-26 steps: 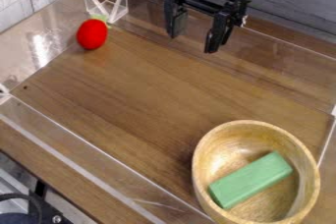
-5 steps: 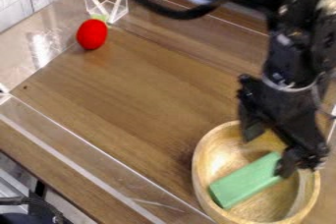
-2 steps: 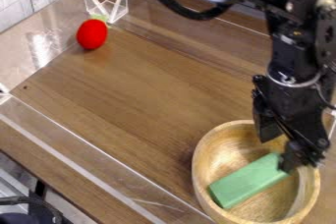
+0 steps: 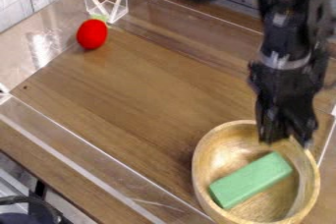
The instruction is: Remove the green block from the brown bowl and put it on the table
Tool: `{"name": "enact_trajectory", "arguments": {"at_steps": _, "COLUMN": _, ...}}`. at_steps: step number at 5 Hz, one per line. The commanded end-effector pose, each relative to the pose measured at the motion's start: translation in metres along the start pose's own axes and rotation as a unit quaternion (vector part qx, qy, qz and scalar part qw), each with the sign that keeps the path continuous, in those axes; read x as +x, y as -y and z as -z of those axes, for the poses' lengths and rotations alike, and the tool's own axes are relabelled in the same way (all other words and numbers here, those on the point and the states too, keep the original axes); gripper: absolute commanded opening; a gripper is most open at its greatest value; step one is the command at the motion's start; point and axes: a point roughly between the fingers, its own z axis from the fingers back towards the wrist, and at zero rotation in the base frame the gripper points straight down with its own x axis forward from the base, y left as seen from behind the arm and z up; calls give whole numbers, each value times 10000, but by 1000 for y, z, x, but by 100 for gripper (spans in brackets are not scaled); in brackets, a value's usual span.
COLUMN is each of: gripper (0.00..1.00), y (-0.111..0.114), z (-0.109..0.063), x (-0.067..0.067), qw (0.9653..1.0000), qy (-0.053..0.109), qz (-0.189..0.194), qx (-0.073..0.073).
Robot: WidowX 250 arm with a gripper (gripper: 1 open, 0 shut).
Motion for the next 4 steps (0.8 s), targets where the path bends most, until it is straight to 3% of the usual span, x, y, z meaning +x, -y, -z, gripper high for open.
{"name": "enact_trajectory", "arguments": {"at_steps": 1, "gripper": 0, "y": -7, "z": -20, "x": 4, "qw": 9998, "qy": -23, "qz": 18, "qx": 178}}
{"name": "enact_trajectory", "arguments": {"at_steps": 2, "gripper": 100, "y": -9, "z": -1, "x": 2, "qw": 9999, "qy": 5, "qz": -1, "qx": 155}}
{"name": "enact_trajectory", "arguments": {"at_steps": 4, "gripper": 100, "y": -5, "z": 35, "x": -3, "qw": 9998, "qy": 102, "qz": -96, "qx": 109}}
